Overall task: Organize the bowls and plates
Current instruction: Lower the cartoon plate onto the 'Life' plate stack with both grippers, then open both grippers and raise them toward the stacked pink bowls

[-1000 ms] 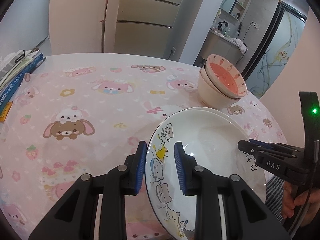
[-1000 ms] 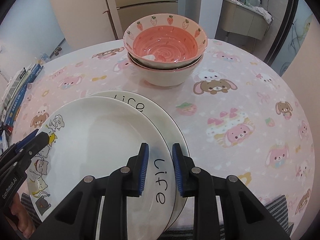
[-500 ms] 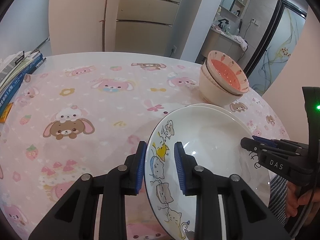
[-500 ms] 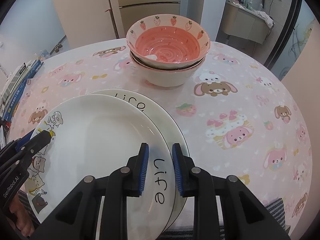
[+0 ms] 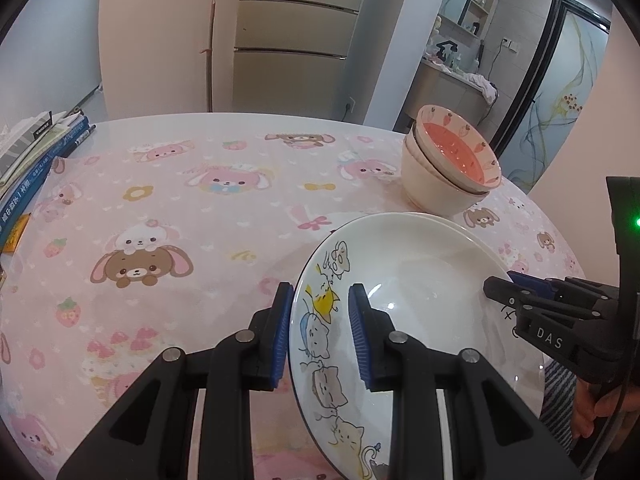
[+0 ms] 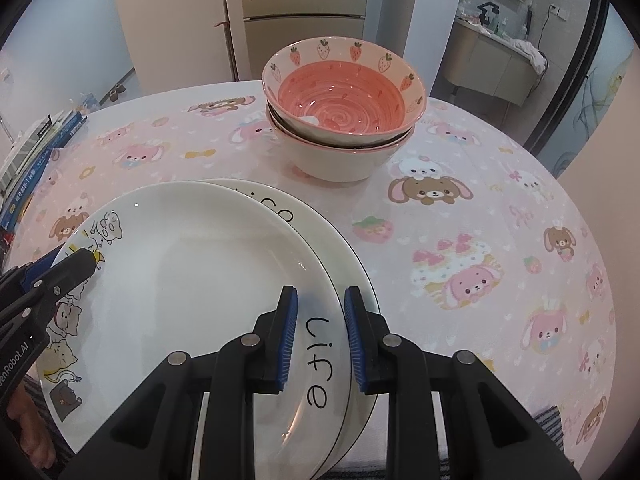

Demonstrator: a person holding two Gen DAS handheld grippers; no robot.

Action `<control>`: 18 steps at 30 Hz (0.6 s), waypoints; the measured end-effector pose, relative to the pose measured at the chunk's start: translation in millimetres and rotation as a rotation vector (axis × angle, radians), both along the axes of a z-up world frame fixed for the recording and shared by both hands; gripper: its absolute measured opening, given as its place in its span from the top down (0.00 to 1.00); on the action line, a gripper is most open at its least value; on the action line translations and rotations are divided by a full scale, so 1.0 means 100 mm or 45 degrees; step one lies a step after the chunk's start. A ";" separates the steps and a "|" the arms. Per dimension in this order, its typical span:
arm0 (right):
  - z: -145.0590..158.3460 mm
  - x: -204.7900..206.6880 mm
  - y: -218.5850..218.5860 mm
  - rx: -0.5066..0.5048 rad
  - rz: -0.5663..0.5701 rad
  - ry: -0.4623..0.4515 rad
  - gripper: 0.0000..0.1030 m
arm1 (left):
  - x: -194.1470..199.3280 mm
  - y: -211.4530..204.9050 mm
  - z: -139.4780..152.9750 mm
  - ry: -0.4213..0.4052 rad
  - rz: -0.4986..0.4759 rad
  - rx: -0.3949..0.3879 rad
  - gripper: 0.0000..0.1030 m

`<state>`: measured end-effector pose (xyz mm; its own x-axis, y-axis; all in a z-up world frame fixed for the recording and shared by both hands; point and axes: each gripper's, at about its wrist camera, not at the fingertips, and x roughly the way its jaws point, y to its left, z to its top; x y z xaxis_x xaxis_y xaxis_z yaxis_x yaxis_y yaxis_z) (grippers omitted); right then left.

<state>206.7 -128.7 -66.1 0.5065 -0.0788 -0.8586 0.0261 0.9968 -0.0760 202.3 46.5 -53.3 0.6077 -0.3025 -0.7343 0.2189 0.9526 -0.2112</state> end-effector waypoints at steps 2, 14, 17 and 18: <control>0.00 0.00 0.00 -0.002 0.002 -0.009 0.74 | 0.00 0.01 0.00 -0.001 0.002 -0.007 0.75; 0.00 -0.01 0.04 -0.059 0.030 -0.053 0.74 | -0.01 -0.01 0.01 -0.045 0.014 0.028 0.75; 0.01 -0.01 0.07 -0.119 0.042 -0.074 0.74 | -0.04 0.00 0.05 -0.081 0.016 0.024 0.75; 0.02 -0.01 0.07 -0.128 0.044 -0.081 0.74 | -0.05 0.00 0.07 -0.092 0.019 0.019 0.75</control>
<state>205.2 -122.1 -64.4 0.5637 -0.1442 -0.8133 -0.0001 0.9846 -0.1747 197.7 46.9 -46.7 0.6639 -0.2822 -0.6926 0.2186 0.9589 -0.1811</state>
